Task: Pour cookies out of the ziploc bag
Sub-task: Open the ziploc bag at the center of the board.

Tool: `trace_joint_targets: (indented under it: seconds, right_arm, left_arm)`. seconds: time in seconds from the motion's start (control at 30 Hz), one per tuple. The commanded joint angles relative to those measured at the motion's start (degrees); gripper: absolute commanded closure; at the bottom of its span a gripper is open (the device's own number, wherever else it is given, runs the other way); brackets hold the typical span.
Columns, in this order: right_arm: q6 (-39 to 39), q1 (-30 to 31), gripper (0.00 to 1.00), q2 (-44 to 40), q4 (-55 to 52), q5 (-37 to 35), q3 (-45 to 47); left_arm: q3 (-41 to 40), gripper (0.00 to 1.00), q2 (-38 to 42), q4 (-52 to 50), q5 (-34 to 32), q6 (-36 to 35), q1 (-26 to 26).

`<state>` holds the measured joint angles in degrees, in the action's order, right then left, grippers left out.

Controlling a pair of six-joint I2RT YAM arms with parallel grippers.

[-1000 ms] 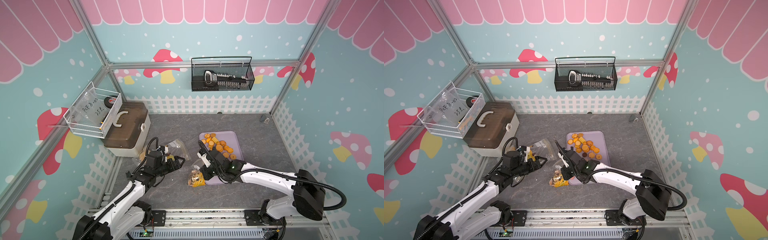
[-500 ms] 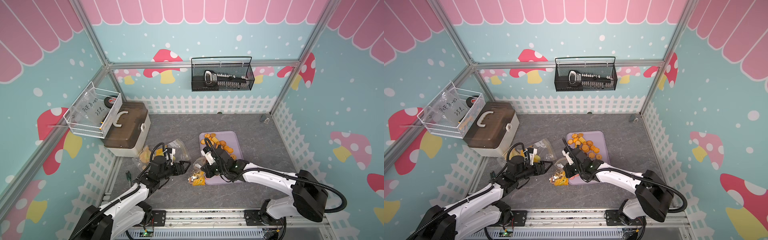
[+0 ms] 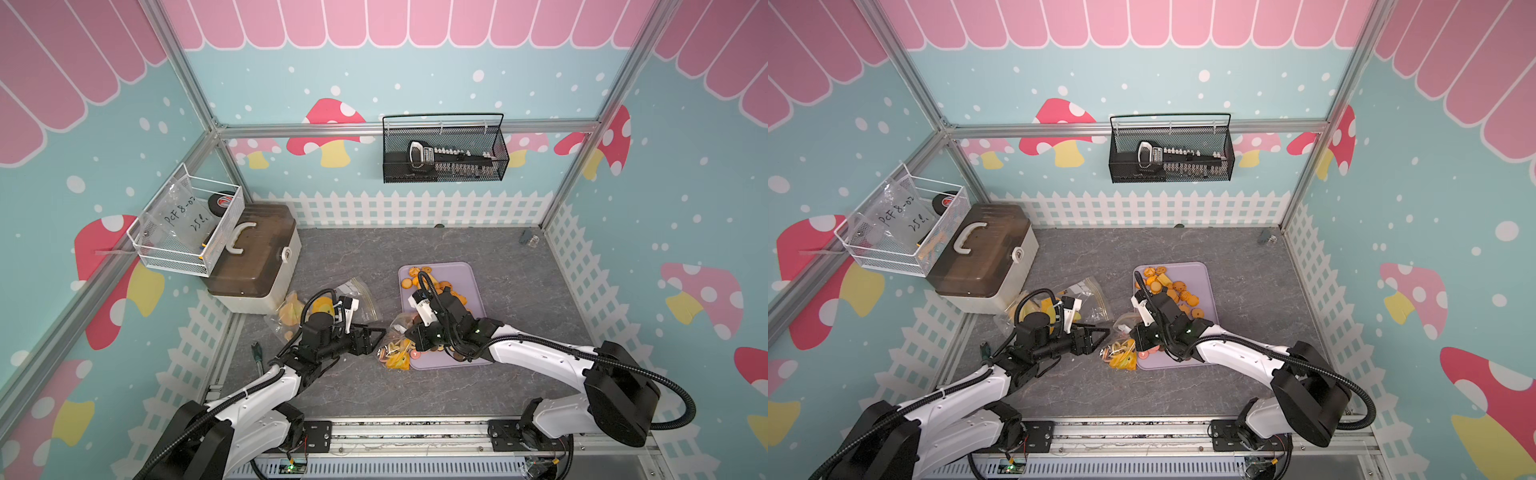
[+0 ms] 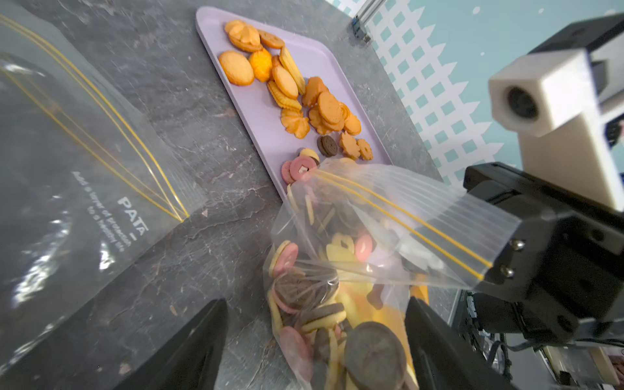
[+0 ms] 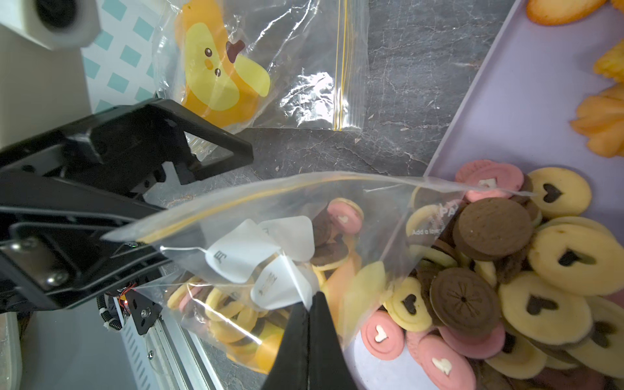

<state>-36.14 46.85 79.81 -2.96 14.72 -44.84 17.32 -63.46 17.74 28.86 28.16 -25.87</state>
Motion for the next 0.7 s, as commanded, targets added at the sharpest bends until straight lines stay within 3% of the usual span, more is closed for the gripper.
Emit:
trace_joint_targets:
  seconds: [0.0, 0.37, 0.67]
  right_arm:
    - [-0.95, -0.69, 1.0, -1.26, 1.58, 0.83, 0.86]
    - [-1.47, -1.32, 1.0, -1.32, 2.18, 1.96, 1.18]
    - [-1.65, -1.5, 1.0, -1.41, 2.19, 2.6, 1.5]
  left_arm:
    - [2.35, 0.14, -2.49, 1.88, 3.48, -2.55, -0.96]
    - [5.98, 0.16, -9.86, 4.08, 2.81, -6.03, -3.83]
    - [6.89, 0.4, -15.45, 10.2, 4.23, -5.23, -4.09]
